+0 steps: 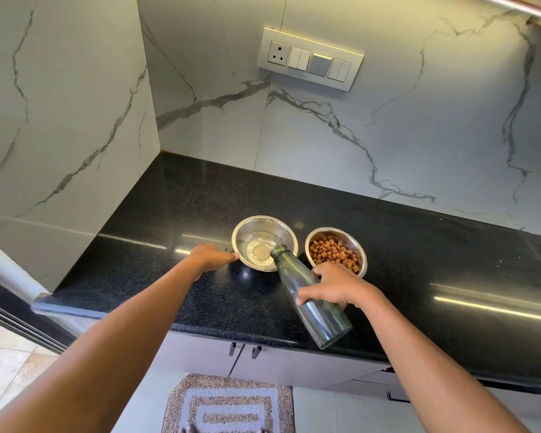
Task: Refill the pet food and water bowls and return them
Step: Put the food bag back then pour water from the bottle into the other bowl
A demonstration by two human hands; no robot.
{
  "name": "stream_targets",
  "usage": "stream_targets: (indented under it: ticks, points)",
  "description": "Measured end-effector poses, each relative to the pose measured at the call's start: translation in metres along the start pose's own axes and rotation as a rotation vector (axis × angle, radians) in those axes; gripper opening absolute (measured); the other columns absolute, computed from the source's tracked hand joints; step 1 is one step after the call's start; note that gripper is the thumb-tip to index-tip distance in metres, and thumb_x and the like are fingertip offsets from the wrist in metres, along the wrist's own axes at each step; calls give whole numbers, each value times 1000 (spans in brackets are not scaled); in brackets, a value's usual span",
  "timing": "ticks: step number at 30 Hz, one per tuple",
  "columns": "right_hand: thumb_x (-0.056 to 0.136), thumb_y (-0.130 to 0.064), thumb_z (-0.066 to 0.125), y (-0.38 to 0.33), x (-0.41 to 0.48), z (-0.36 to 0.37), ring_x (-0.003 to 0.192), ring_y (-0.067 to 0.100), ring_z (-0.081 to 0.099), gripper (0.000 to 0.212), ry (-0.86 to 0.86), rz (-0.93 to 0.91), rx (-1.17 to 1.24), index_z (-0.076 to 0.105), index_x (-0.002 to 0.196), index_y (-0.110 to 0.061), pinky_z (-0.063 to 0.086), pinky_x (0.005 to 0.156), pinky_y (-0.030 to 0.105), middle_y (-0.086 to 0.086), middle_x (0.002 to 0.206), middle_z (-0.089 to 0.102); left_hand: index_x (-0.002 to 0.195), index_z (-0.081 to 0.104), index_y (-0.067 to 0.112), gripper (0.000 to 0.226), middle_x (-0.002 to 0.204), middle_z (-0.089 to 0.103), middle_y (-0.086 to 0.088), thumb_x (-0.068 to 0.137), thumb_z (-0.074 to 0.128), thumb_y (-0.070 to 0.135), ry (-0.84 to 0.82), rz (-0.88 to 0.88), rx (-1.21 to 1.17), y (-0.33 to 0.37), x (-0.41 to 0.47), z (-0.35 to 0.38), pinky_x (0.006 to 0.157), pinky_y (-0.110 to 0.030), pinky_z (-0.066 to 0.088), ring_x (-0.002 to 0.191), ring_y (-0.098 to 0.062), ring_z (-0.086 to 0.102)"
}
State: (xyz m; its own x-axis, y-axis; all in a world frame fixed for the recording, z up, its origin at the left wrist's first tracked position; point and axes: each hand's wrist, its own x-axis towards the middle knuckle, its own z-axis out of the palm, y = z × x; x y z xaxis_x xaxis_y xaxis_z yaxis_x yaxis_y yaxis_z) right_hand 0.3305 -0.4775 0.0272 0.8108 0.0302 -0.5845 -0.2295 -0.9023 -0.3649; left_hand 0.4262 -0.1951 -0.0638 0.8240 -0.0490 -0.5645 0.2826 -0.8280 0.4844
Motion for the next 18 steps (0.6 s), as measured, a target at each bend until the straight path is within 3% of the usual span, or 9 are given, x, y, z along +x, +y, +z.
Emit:
stream_targets:
  ticks: [3, 9, 18]
  points:
    - [58, -62, 81, -3, 3, -1, 89, 20, 74, 61, -3, -1, -2, 70, 101, -21, 67, 74, 44, 2, 99, 74, 149, 42, 3, 93, 158, 38, -18, 86, 57, 69, -2, -2, -6, 1, -3, -1, 114, -45, 37, 144, -36, 38]
    - [67, -57, 82, -8, 4, -6, 87, 20, 73, 52, 4, 0, -9, 69, 101, -20, 66, 68, 36, 3, 99, 73, 147, 45, 3, 90, 156, 41, -18, 87, 56, 69, -3, 6, 2, 1, -6, -1, 113, -45, 39, 142, -36, 40]
    - [69, -54, 82, -2, -2, -8, 88, 21, 72, 52, -1, 30, -1, 69, 101, -15, 66, 71, 38, 5, 100, 72, 147, 44, 3, 86, 158, 39, -18, 90, 53, 67, -10, 21, 36, 7, -13, -4, 115, -45, 36, 145, -36, 37]
